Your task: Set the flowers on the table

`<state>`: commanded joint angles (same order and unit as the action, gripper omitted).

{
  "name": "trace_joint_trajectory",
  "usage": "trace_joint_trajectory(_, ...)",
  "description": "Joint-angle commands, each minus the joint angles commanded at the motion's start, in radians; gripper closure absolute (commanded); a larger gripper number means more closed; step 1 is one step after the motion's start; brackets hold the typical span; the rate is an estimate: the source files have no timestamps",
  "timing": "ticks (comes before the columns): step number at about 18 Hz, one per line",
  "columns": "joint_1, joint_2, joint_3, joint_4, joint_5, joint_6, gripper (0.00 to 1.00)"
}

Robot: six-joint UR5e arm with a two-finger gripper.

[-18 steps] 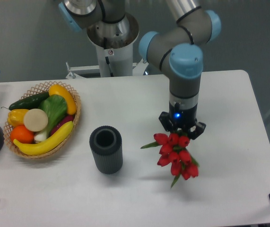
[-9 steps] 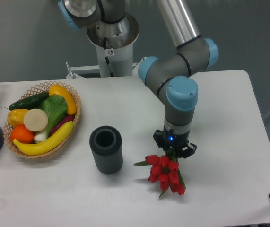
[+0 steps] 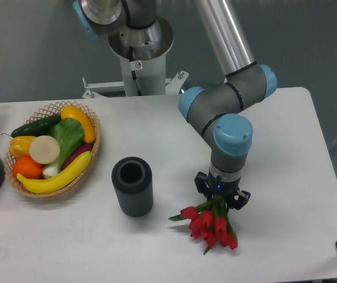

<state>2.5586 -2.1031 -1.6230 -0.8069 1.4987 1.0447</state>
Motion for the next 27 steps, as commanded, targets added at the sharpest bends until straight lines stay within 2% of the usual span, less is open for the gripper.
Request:
trace_joint_trajectory(5, 0.005, 0.106, 0.002, -0.003, 0.005, -0.008, 0.00)
trace_joint_trajectory(8, 0.047, 0.181, 0.023, -0.026, 0.040, 0.003, 0.00)
trace_joint_trajectory(11, 0.071, 0.230, 0.051, -0.156, 0.040, 0.043, 0.00)
trace_joint_trajectory(16, 0.172, 0.350, 0.058, -0.371, 0.031, 0.302, 0.00)
trace_joint_trajectory(19, 0.263, 0.432, 0.034, -0.455, -0.015, 0.466, 0.00)
trace_joint_trajectory(22, 0.346, 0.486, 0.003, -0.486, -0.063, 0.558, 0.00)
trace_joint_trajectory(24, 0.377, 0.512, -0.021, -0.486, -0.071, 0.629, 0.00)
trace_joint_trajectory(27, 0.403, 0.531, -0.040, -0.486, -0.092, 0.663, 0.00)
